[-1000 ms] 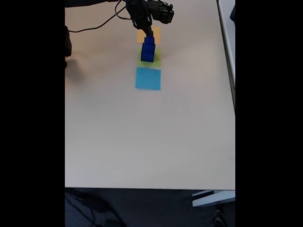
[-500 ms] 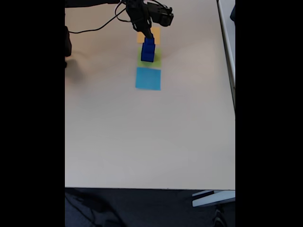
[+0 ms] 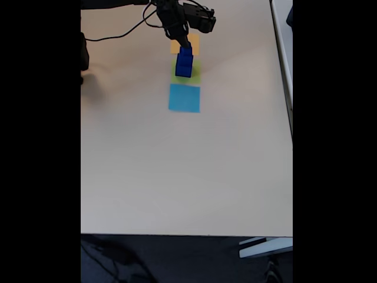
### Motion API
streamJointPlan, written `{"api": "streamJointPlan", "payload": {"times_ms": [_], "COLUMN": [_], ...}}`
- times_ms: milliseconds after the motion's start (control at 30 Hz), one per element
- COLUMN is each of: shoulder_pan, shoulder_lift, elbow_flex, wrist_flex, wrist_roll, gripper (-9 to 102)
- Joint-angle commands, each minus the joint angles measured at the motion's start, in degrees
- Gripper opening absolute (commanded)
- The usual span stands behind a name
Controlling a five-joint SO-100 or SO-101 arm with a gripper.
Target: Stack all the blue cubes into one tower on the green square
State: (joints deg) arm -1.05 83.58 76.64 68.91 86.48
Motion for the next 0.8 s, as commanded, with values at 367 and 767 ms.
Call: {"api": "streamJointPlan", "payload": {"times_ms": [367, 767], "shoulder_pan": [-1.5, -1.2], "shoulder_lift": [4.8, 5.2], "elbow_flex": [1.8, 1.8], "wrist_flex": [-0.9, -0.9], "wrist_roll": [1.8, 1.1], "gripper": [1, 7]}}
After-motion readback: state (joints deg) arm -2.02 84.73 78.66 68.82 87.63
